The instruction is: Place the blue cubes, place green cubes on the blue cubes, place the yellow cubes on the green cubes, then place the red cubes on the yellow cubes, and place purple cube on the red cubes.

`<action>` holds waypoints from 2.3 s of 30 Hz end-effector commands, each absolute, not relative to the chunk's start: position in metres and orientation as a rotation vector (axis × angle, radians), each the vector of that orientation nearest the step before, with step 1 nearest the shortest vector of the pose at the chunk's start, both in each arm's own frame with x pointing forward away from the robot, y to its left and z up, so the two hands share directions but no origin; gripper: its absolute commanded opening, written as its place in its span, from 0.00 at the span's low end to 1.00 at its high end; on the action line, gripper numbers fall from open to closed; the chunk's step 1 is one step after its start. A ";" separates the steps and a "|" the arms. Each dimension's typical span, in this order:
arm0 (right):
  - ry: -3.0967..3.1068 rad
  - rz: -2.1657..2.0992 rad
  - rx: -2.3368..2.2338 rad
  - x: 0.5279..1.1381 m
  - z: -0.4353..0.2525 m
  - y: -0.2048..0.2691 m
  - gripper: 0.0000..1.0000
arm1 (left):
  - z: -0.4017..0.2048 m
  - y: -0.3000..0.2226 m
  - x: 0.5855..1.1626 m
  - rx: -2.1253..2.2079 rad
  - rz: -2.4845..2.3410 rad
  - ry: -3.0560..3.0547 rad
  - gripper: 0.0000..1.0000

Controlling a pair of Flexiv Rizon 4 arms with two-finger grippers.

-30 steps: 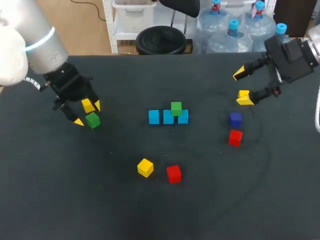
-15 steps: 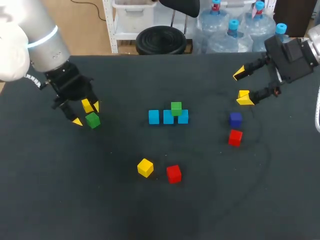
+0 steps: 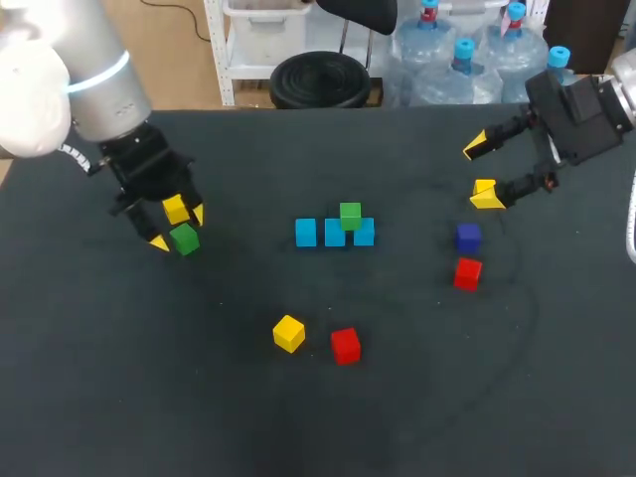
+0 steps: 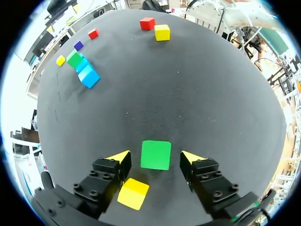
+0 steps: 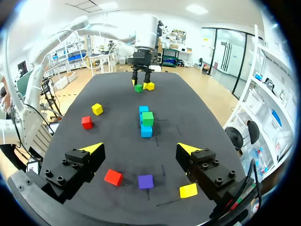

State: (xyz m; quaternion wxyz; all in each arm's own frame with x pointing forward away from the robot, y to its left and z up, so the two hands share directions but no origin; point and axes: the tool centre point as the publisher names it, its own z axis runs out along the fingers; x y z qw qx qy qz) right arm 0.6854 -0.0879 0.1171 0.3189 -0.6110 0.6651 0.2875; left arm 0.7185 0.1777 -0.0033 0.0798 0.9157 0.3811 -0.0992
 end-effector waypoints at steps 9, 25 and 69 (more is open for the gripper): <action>1.747 0.757 -1.606 0.686 0.117 -0.088 1.00 | -0.002 0.174 0.727 2.771 -0.309 1.124 0.49; 1.747 0.757 -1.606 0.686 0.117 -0.088 1.00 | -0.004 0.182 0.717 2.762 -0.313 1.159 0.35; 1.747 0.757 -1.606 0.686 0.117 -0.088 1.00 | 0.072 0.065 0.703 2.054 -0.264 1.912 0.00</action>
